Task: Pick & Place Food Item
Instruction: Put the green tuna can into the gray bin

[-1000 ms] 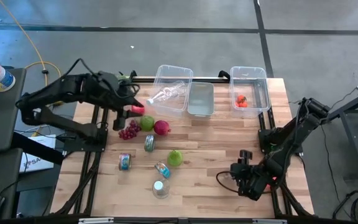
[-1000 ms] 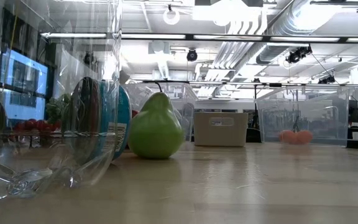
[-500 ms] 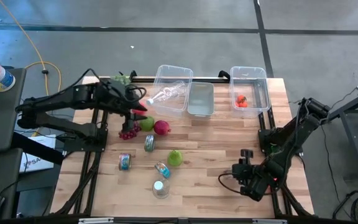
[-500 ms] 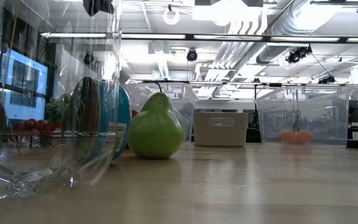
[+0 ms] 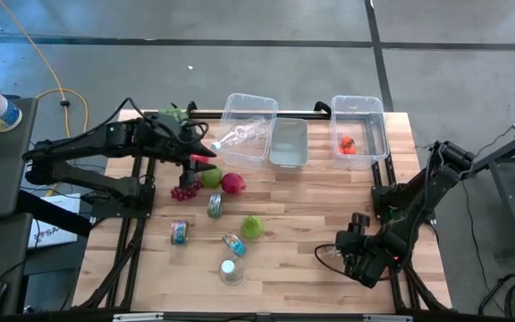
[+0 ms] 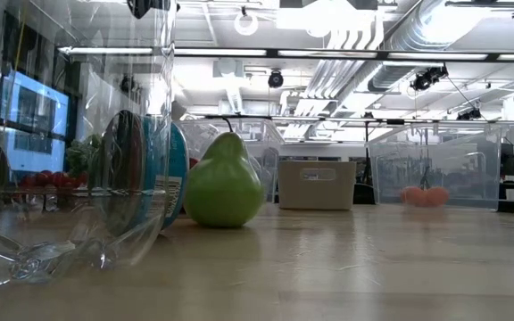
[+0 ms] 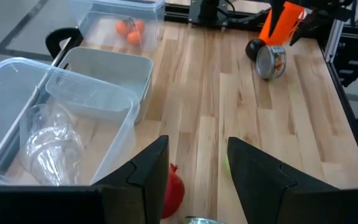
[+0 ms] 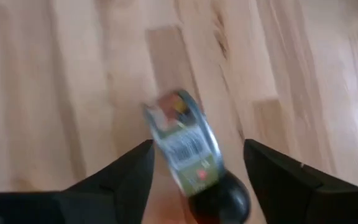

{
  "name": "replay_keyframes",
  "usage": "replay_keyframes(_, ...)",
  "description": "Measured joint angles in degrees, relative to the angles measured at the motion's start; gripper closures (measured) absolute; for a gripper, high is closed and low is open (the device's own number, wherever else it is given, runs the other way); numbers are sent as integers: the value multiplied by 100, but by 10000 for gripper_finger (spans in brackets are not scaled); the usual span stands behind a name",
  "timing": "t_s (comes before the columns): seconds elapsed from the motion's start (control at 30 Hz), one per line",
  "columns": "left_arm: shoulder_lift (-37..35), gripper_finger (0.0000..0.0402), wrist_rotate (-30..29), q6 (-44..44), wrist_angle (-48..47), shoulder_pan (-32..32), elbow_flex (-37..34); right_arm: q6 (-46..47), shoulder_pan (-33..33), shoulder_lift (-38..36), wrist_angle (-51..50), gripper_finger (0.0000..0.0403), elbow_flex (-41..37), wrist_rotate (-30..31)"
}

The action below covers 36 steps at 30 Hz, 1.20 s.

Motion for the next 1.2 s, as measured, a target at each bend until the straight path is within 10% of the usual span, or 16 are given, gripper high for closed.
replay_keyframes(0.4, 102, 245, 2, -42, 41, 0, 2, -415, 15, 13, 313, 72, 0, -201)
replay_keyframes(1.2, 363, 245, -90, 68, 38, 0, 9, -533, 311, 702, 242, 74, 2, 105)
